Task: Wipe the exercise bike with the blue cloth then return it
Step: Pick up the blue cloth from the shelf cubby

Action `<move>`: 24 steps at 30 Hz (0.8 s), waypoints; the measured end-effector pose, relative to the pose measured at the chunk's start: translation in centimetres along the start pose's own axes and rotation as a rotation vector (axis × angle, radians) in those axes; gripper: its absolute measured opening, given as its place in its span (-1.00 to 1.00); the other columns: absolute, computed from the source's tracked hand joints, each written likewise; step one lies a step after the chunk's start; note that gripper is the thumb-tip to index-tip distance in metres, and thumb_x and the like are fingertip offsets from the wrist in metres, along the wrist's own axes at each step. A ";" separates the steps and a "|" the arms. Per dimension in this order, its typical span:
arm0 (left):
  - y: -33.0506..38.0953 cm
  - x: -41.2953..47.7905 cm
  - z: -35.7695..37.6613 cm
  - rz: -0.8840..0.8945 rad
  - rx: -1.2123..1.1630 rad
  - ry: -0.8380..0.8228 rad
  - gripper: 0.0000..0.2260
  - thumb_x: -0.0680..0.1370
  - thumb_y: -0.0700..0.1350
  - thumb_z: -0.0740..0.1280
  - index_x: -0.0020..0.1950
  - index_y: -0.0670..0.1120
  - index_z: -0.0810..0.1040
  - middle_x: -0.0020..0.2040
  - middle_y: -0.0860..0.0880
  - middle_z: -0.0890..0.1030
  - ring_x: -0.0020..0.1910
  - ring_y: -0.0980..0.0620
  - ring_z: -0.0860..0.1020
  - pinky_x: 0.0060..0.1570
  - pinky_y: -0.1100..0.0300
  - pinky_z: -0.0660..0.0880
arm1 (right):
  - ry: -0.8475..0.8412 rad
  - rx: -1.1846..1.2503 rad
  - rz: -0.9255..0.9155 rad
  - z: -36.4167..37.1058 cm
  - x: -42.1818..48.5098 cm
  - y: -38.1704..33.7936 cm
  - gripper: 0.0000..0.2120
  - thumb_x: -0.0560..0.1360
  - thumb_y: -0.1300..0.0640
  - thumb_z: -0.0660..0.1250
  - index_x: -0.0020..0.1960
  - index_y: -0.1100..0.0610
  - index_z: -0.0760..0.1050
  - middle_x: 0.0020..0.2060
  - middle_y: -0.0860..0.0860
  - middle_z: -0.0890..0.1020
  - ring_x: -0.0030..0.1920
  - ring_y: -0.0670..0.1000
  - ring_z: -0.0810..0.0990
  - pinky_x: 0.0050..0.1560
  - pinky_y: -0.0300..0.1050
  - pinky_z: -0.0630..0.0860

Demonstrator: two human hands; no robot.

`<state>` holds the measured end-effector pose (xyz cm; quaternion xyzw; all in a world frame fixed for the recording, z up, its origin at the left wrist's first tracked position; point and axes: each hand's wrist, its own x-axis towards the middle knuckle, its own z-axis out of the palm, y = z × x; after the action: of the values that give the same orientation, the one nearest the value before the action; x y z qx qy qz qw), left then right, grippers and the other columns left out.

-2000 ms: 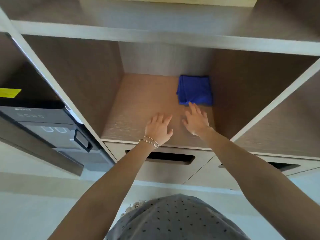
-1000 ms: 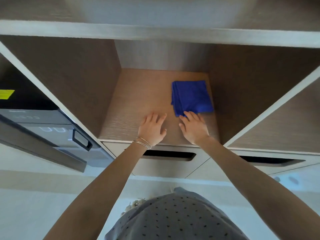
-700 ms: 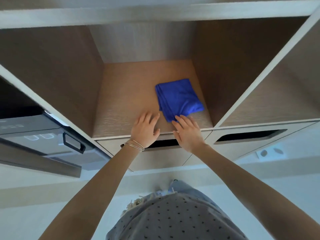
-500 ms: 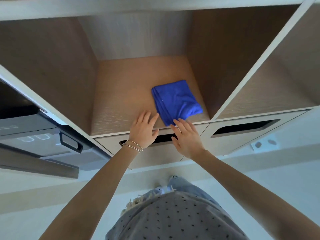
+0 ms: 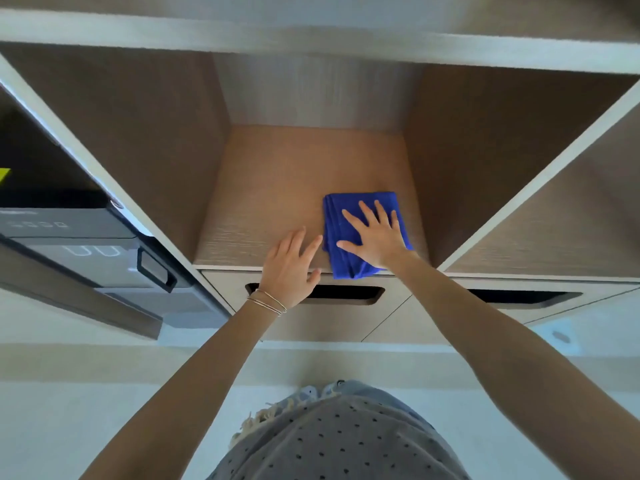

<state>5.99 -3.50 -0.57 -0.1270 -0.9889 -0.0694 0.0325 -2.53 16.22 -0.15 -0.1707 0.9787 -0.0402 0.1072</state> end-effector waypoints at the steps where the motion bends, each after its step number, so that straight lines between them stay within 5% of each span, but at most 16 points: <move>1: 0.0 0.0 -0.2 -0.013 0.000 0.003 -0.48 0.53 0.04 0.22 0.47 -0.04 0.24 0.46 -0.19 0.29 0.43 -0.18 0.27 0.32 -0.05 0.31 | -0.012 0.004 0.010 0.5 0.2 0.2 -0.30 0.46 -0.40 0.01 0.50 -0.18 -0.10 0.54 0.02 -0.05 0.52 0.19 -0.19 0.47 0.29 -0.18; 7: -0.5 -1.2 -1.0 -0.032 0.034 0.032 -0.51 0.52 0.00 0.28 0.42 -0.10 0.34 0.39 -0.26 0.38 0.36 -0.24 0.36 0.30 -0.11 0.35 | 0.079 -0.053 -0.129 2.1 -1.2 1.0 -0.22 0.32 -0.54 -0.16 0.47 -0.25 -0.08 0.53 -0.03 0.05 0.51 0.22 -0.09 0.42 0.38 -0.13; 11: -0.3 -1.6 -1.1 -0.080 0.027 0.034 -0.51 0.46 -0.04 0.37 0.37 -0.13 0.43 0.33 -0.29 0.45 0.31 -0.27 0.43 0.27 -0.15 0.37 | 0.174 -0.081 -0.169 2.1 -1.6 0.9 -0.36 0.40 -0.42 0.06 0.41 -0.18 0.22 0.44 0.02 0.28 0.44 0.24 0.17 0.33 0.38 0.12; 15: 0.5 -1.7 -0.8 -0.106 0.024 0.033 -0.50 0.41 -0.06 0.42 0.32 -0.15 0.47 0.28 -0.29 0.50 0.27 -0.27 0.47 0.21 -0.14 0.45 | 0.329 -0.170 -0.216 2.1 -1.7 0.6 -0.51 0.46 -0.32 0.03 0.22 -0.08 0.43 0.22 0.05 0.50 0.16 0.24 0.44 0.05 0.23 0.39; 19: 1.1 -1.9 -0.4 -0.145 -0.001 0.038 -0.50 0.41 -0.06 0.40 0.33 -0.14 0.46 0.31 -0.28 0.48 0.31 -0.27 0.44 0.26 -0.15 0.42 | 0.375 -0.229 -0.246 1.9 -1.2 0.3 -0.57 0.48 -0.26 0.10 0.14 -0.01 0.48 0.02 0.09 0.55 -0.04 0.21 0.49 -0.13 0.15 0.42; 24: 1.9 -3.4 0.1 -0.248 -0.046 0.053 -0.49 0.43 -0.07 0.39 0.36 -0.14 0.43 0.38 -0.26 0.41 0.39 -0.25 0.36 0.34 -0.15 0.35 | 0.359 -0.246 -0.335 1.4 -0.9 0.1 -0.58 0.49 -0.23 0.11 0.10 0.05 0.49 -0.10 0.13 0.54 -0.11 0.20 0.49 -0.12 0.15 0.44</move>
<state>9.73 -2.54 -0.70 -0.0025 -0.9940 -0.0988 0.0472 -1.40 16.62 -1.32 -0.3319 0.9377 0.0320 -0.0977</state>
